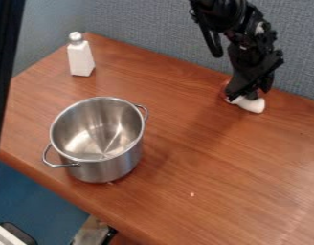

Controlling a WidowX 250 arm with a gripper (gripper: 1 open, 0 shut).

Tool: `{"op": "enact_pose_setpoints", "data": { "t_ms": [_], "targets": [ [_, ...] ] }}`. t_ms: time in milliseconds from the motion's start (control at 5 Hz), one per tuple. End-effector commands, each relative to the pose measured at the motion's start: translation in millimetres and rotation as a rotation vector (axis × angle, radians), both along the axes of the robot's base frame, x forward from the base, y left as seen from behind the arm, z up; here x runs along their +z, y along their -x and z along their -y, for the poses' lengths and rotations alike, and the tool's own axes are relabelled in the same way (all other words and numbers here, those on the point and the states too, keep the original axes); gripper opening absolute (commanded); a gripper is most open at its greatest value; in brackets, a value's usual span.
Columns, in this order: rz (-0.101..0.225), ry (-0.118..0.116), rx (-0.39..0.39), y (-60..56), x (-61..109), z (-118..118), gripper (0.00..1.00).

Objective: Put the mushroom in the metal pot

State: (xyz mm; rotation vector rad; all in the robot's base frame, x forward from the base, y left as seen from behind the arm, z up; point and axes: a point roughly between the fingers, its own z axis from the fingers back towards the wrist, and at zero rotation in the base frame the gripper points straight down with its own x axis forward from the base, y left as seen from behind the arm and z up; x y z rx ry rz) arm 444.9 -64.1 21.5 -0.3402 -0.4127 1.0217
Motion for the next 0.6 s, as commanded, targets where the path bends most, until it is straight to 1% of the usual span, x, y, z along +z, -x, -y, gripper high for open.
{"op": "enact_pose_setpoints", "data": {
  "t_ms": [0,200,400],
  "targets": [
    [-0.053,0.027,0.067,9.4,-4.6,-20.9,0.0],
    [-0.038,0.03,0.084,7.0,-1.9,-13.5,0.0],
    [-0.032,0.037,0.096,3.9,1.5,-5.4,1.0]
  ]
}}
